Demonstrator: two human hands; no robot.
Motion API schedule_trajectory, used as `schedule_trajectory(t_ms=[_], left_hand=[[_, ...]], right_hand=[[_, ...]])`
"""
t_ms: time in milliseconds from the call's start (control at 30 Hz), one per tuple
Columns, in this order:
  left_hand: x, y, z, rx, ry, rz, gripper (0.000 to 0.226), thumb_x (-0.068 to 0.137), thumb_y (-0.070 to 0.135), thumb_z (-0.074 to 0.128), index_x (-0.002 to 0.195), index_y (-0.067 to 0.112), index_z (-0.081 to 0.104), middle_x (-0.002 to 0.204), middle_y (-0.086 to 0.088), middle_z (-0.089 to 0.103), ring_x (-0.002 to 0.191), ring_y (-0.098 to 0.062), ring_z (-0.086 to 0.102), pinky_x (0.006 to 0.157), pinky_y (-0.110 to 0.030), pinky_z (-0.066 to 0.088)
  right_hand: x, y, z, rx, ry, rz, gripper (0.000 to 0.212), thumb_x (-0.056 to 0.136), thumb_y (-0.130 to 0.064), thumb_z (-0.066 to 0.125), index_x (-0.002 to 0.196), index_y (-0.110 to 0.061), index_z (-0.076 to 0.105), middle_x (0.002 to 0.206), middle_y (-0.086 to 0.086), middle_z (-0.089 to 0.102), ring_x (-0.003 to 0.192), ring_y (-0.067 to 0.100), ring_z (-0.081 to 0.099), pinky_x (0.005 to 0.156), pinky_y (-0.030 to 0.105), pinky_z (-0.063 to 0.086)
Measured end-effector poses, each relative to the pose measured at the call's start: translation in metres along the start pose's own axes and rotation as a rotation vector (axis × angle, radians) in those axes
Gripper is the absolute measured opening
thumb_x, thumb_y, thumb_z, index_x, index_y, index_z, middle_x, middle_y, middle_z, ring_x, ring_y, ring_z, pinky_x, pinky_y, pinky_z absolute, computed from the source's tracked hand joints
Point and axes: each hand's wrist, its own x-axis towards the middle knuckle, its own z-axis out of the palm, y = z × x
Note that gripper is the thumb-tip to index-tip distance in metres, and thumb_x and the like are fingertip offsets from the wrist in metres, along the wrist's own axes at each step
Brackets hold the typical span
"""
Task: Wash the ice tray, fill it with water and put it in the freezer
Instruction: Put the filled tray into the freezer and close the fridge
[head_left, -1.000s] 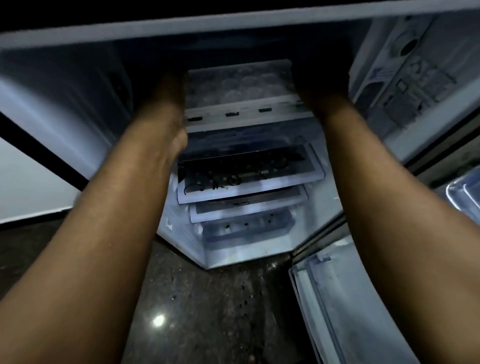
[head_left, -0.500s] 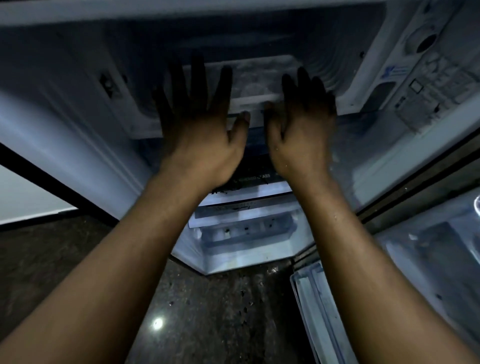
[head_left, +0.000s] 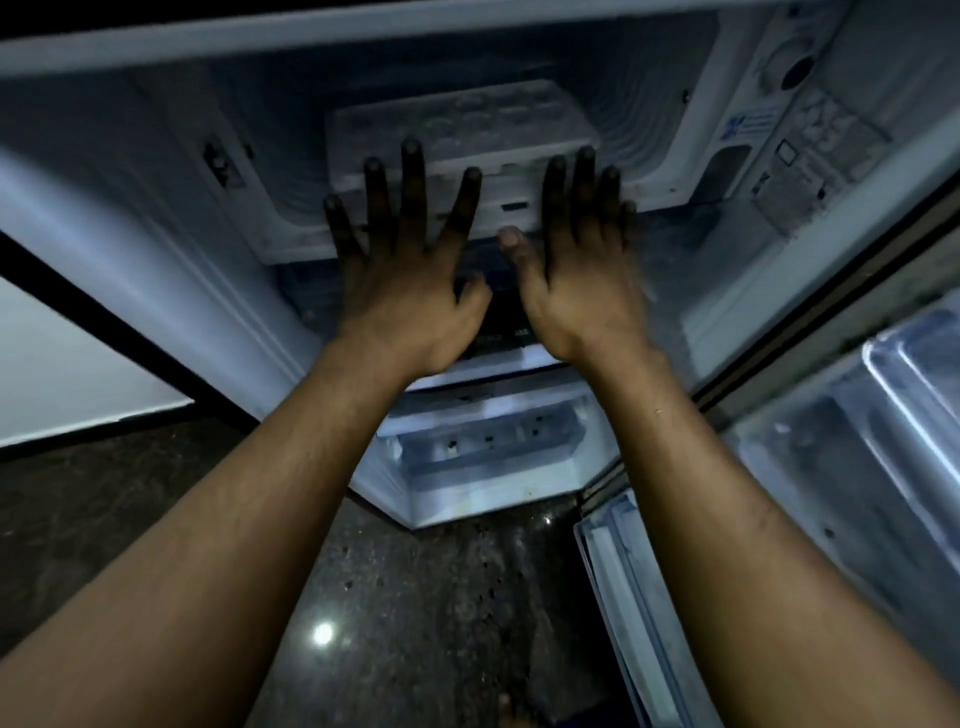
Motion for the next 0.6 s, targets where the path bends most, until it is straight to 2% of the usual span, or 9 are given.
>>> schedule_trajectory(t_ms=[100,233,367,533,600], left_hand=[[-0.034,0.016,-0.003,-0.017,-0.110,0.027,0.086,0.102,0.058,0.037,0.167,0.041,-0.015,0.174,-0.011,-0.030,0.160,-0.044,-0.026,0.122,-0.074,-0.015],[-0.082,0.041,-0.029,-0.044,-0.145,0.152,0.082,0.102,0.060,0.029,0.166,0.042,-0.020,0.176,-0.009,-0.027,0.160,-0.043,-0.025,0.121,-0.073,-0.015],[-0.126,0.072,-0.070,-0.080,-0.186,0.357,0.075,0.102,0.066,0.015,0.166,0.044,-0.018,0.176,-0.006,-0.028,0.161,-0.037,-0.026,0.123,-0.070,-0.016],[-0.169,0.128,-0.118,-0.121,-0.191,0.628,0.072,0.105,0.066,0.017,0.164,0.047,-0.021,0.176,-0.003,-0.028,0.162,-0.032,-0.027,0.124,-0.069,-0.016],[-0.181,0.160,-0.138,-0.148,-0.178,0.733,0.070,0.105,0.064,0.013,0.163,0.048,-0.022,0.176,-0.003,-0.028,0.161,-0.030,-0.028,0.124,-0.069,-0.017]], right_hand=[[-0.041,-0.007,-0.019,0.094,-0.117,0.095,0.084,0.106,-0.066,0.019,0.167,-0.009,0.010,0.175,0.013,0.004,0.162,0.029,0.000,0.130,0.044,-0.002],[-0.123,-0.026,-0.065,0.113,-0.112,0.159,0.073,0.111,-0.053,0.026,0.166,-0.006,0.017,0.174,0.014,0.012,0.162,0.030,0.006,0.130,0.044,0.003],[-0.207,-0.045,-0.130,0.065,-0.124,0.217,0.069,0.112,-0.045,0.030,0.167,-0.008,0.010,0.175,0.011,0.006,0.163,0.026,0.000,0.132,0.042,0.001],[-0.287,-0.058,-0.221,-0.092,-0.056,0.336,0.066,0.113,-0.034,0.032,0.167,-0.007,0.005,0.175,0.013,0.001,0.163,0.024,-0.003,0.130,0.035,-0.007],[-0.314,-0.059,-0.254,-0.120,0.027,0.391,0.066,0.112,-0.030,0.033,0.167,-0.006,0.004,0.175,0.014,0.000,0.163,0.023,-0.004,0.130,0.035,-0.009]])
